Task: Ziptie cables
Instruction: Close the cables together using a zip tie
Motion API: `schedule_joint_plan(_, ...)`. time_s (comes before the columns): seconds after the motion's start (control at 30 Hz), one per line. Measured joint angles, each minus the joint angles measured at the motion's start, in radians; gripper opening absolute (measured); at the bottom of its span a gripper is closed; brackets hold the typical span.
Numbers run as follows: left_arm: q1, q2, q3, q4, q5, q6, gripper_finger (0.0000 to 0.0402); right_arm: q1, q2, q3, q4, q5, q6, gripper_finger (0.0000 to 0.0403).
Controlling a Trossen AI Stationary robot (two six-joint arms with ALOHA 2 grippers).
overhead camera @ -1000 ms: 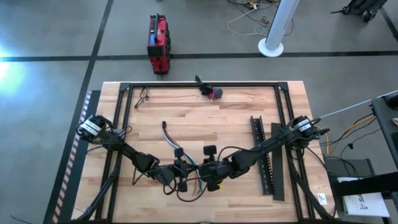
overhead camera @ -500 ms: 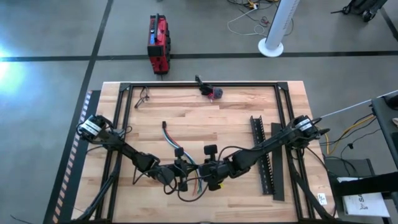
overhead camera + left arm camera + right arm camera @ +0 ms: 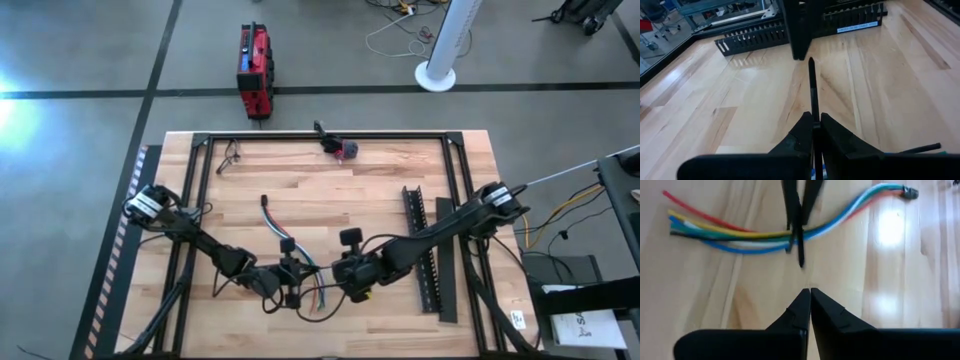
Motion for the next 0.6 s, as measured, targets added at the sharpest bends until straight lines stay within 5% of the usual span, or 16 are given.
schedule_joint_plan(0.33, 0.0, 0.0, 0.0, 0.001, 0.0, -0.001, 0.0003, 0.002, -0.015, 0.0, -0.011, -0.001, 0.084, 0.0)
schedule_joint_plan(0.6, 0.0, 0.0, 0.0, 0.002, 0.0, -0.004, 0.0003, 0.001, 0.019, 0.0, 0.121, -0.018, -0.018, 0.0017)
